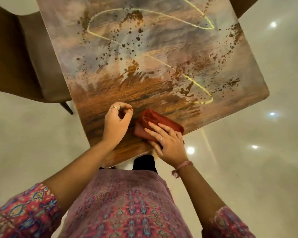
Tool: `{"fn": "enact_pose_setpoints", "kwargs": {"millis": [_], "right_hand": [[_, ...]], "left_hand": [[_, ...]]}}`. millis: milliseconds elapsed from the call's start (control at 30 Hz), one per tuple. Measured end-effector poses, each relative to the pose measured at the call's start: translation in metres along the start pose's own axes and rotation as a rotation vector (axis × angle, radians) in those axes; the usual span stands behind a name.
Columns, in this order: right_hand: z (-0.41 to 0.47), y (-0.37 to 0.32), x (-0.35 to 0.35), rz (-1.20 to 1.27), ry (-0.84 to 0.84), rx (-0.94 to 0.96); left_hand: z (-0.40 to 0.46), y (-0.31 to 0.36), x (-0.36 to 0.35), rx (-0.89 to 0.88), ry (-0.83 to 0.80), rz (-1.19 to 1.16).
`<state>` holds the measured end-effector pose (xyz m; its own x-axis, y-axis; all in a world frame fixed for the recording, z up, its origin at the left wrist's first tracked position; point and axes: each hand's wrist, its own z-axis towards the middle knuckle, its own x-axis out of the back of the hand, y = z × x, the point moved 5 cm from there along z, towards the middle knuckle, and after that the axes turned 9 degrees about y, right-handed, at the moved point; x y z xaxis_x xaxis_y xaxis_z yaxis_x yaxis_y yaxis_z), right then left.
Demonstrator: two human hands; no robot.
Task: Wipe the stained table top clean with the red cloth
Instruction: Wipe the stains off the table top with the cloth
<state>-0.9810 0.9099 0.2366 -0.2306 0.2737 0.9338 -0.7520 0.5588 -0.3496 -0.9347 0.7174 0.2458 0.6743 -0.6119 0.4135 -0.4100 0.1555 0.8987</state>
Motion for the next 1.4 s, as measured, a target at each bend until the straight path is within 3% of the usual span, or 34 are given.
{"fn": "enact_pose_setpoints", "kwargs": {"millis": [67, 200, 300, 367, 500, 600, 667, 767, 867, 933, 1033, 1133, 1200, 1333, 1400], "right_hand": [[0.022, 0.063, 0.022, 0.009, 0.041, -0.036], [0.068, 0.197, 0.07, 0.02, 0.213, -0.438], [0.086, 0.223, 0.075, 0.043, 0.29, -0.737], [0.081, 0.183, 0.055, 0.052, 0.276, -0.671], [0.022, 0.065, 0.017, 0.101, 0.027, -0.124], [0.031, 0.074, 0.031, 0.169, -0.068, 0.144], [0.071, 0.109, 0.043, 0.116, -0.049, 0.083], [0.138, 0.165, 0.057, -0.027, 0.125, -0.295], [0.162, 0.158, 0.051, -0.093, 0.206, -0.595], [0.147, 0.114, 0.034, -0.068, 0.172, -0.455], [0.084, 0.049, 0.013, -0.013, 0.013, -0.061], [0.087, 0.074, 0.022, 0.014, -0.051, 0.164], [0.123, 0.114, 0.033, -0.033, 0.059, 0.013], [0.182, 0.152, 0.04, -0.049, 0.26, -0.545], [0.177, 0.118, 0.033, -0.023, 0.244, -0.435]], "left_hand": [[-0.011, 0.01, -0.02, -0.064, 0.031, 0.041], [-0.034, 0.017, -0.063, -0.201, -0.036, 0.16], [-0.045, 0.014, -0.08, -0.242, -0.033, 0.231], [-0.048, 0.009, -0.082, -0.228, 0.037, 0.233], [-0.049, 0.002, -0.081, -0.17, 0.155, 0.13], [-0.047, 0.0, -0.079, -0.151, 0.187, 0.011], [-0.047, -0.001, -0.078, -0.172, 0.171, 0.005], [-0.047, -0.002, -0.076, -0.184, 0.16, 0.005], [-0.046, -0.002, -0.074, -0.184, 0.154, 0.0], [-0.047, -0.001, -0.074, -0.184, 0.159, -0.016], [-0.046, -0.001, -0.074, -0.208, 0.158, -0.02], [-0.046, -0.004, -0.075, -0.18, 0.137, -0.056], [-0.046, -0.005, -0.075, -0.164, 0.124, -0.075], [-0.045, -0.005, -0.074, -0.164, 0.112, -0.046], [-0.045, -0.005, -0.073, -0.165, 0.118, -0.054]]}}
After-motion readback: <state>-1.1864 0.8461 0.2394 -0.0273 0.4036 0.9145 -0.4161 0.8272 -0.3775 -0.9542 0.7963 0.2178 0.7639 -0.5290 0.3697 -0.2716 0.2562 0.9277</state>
